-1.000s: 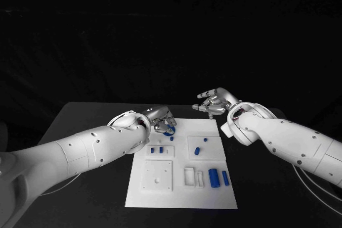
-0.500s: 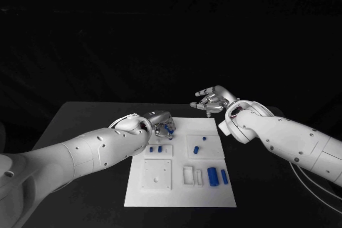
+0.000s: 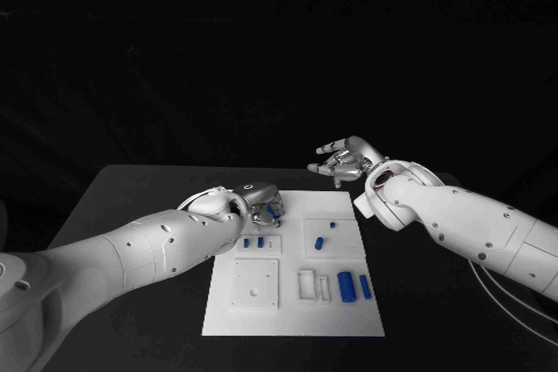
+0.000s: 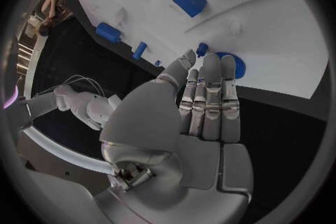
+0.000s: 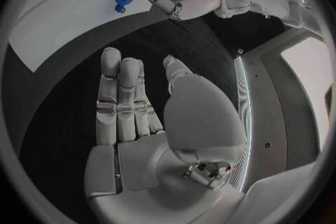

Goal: Assemble the parts on the task board

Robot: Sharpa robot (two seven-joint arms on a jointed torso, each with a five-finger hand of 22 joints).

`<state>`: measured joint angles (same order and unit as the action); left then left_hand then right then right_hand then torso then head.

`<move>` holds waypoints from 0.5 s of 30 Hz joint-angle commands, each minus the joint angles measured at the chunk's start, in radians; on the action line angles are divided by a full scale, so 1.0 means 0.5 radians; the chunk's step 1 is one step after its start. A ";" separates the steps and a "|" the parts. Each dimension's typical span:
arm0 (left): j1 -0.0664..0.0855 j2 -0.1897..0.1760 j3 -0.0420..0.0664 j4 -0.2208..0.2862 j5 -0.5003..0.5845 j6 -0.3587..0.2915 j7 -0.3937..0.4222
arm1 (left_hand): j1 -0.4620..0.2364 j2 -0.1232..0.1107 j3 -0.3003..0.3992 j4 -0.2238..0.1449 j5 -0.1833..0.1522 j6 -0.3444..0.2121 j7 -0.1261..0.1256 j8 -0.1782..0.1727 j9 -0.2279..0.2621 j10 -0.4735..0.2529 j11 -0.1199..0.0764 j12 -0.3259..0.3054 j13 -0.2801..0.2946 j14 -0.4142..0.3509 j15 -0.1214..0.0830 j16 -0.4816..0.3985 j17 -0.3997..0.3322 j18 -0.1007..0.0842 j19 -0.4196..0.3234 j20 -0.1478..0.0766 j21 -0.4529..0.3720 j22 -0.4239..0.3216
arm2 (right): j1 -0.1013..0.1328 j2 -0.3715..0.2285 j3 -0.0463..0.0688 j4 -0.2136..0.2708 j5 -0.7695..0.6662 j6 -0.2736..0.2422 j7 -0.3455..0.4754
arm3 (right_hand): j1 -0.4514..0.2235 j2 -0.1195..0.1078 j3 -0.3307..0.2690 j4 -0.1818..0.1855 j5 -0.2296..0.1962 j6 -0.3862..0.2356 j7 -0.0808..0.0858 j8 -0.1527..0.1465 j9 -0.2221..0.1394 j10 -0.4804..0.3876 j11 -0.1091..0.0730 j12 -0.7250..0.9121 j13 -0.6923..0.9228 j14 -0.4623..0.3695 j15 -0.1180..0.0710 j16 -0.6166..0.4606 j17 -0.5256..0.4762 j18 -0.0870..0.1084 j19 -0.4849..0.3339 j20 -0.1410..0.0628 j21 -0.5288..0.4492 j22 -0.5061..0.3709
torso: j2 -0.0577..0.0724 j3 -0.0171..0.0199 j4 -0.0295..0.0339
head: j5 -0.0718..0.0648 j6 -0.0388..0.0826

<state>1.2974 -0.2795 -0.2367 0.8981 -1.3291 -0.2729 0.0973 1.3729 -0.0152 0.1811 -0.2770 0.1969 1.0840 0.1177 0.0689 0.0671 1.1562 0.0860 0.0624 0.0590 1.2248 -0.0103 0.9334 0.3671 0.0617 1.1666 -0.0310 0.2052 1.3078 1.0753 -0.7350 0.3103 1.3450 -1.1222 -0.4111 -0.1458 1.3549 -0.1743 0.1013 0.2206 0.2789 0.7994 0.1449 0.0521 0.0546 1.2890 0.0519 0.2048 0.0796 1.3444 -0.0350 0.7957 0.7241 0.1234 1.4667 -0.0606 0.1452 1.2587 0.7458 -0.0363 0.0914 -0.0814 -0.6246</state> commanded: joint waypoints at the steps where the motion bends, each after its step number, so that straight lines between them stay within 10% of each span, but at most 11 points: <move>1: -0.004 0.011 0.000 -0.012 -0.035 0.040 0.020 | -0.017 0.009 0.018 0.000 0.008 0.023 -0.001 -0.010 -0.002 0.016 -0.001 -0.006 -0.003 -0.008 -0.004 0.030 0.002 0.043 -0.023 -0.005 0.042 0.050 | 0.003 0.001 0.001 0.008 0.012 -0.001 0.016 | -0.012 0.012 0.004 0.002 0.007 0.008 0.000 0.006 0.002 -0.004 -0.004 -0.011 -0.002 0.005 0.002 0.004 -0.001 0.023 0.064 0.010 0.002 -0.001 | 0.002 -0.0022 -0.001 | -0.001 -0.001; 15: -0.019 0.036 0.000 -0.047 -0.058 0.041 0.030 | -0.031 0.009 0.070 0.003 0.017 0.034 -0.007 -0.010 -0.002 0.027 -0.007 -0.005 -0.003 -0.009 -0.007 0.135 -0.013 0.058 -0.066 -0.005 0.203 0.046 | 0.013 -0.004 0.001 0.023 0.011 0.007 0.014 | -0.012 0.012 0.004 0.002 0.007 0.008 0.000 0.006 0.002 -0.004 -0.004 -0.011 -0.002 0.005 0.002 0.004 -0.001 0.023 0.064 0.010 0.002 -0.001 | 0.001 -0.0020 0.001 | -0.012 -0.022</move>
<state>1.2879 -0.2645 -0.2373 0.8756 -1.3437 -0.2604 0.0991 1.3682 -0.0105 0.2111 -0.2766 0.2011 1.0949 0.1139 0.0688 0.0672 1.1629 0.0853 0.0624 0.0590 1.2229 -0.0122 0.9954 0.3625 0.0783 1.1404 -0.0336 0.3019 1.3076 1.0807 -0.7365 0.3103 1.3537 -1.1180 -0.4109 -0.1461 1.3550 -0.1743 0.1013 0.2206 0.2789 0.7994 0.1449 0.0521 0.0544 1.2888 0.0517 0.2048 0.0797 1.3444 -0.0351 0.7956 0.7242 0.1239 1.4667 -0.0605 0.1452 1.2587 0.7461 -0.0380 0.0917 -0.0856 -0.6336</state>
